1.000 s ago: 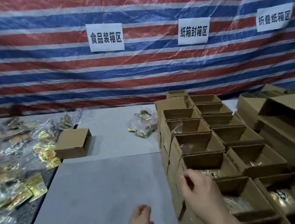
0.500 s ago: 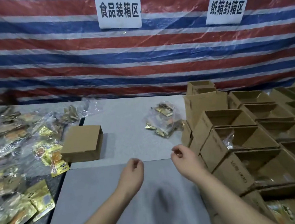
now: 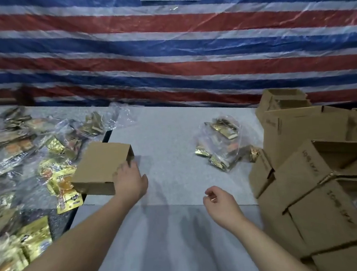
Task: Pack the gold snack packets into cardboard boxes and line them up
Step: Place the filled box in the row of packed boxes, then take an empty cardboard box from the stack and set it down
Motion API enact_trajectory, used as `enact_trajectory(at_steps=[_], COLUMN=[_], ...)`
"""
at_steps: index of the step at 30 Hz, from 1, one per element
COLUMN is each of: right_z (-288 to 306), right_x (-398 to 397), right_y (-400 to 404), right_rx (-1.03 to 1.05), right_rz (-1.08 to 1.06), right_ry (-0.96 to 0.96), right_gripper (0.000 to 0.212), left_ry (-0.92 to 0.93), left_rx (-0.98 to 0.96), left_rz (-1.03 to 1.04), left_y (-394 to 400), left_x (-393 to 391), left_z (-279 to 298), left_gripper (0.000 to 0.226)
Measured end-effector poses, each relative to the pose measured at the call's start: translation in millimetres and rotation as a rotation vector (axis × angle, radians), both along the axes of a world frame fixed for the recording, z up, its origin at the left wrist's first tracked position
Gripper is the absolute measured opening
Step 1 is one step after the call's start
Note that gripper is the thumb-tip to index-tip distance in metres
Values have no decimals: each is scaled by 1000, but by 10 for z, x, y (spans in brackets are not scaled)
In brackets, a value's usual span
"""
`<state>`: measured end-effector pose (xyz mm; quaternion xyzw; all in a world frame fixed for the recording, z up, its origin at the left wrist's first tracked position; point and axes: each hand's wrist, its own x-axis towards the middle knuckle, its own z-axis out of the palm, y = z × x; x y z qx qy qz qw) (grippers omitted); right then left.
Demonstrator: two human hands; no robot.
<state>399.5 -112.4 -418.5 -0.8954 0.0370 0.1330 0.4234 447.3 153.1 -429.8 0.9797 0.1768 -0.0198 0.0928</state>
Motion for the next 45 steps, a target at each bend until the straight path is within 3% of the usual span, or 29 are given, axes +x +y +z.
enact_trajectory(at_steps=[4,12,21,25,27,32,38,45], right_z=[-129,-141,486,783,885,883,682,368], right_x=[192,282,212,92,-36,-541,-1155,-1584], right_y=[161,398,473,268,116,-263,-474,-439], right_rx=[19,93,44,-310,-428,-581,-572,-581], right_rz=[58,107,175,267,315,419,416,378], right_ry=[14,34,-46,-265,-256,-118,-85,-22], right_gripper=[15,13,49,71,74,46,6,10], left_ry=[123,165,-158,-205,-192,-88,-21,53], left_rx=[81,197,-226,-440,-501,-553,-486,-510], left_rz=[150,166,-30,-179,-233,-304,-302,-299], left_y=[378,567,32,-394,-570,-864,-1015,-1030], left_x=[337,111,-574,-905,-1086,-1463,-1845,-2231], left_z=[-288,-411,189,414,540,664,545,243], left_gripper=[86,76,36,22,20,18,20,11])
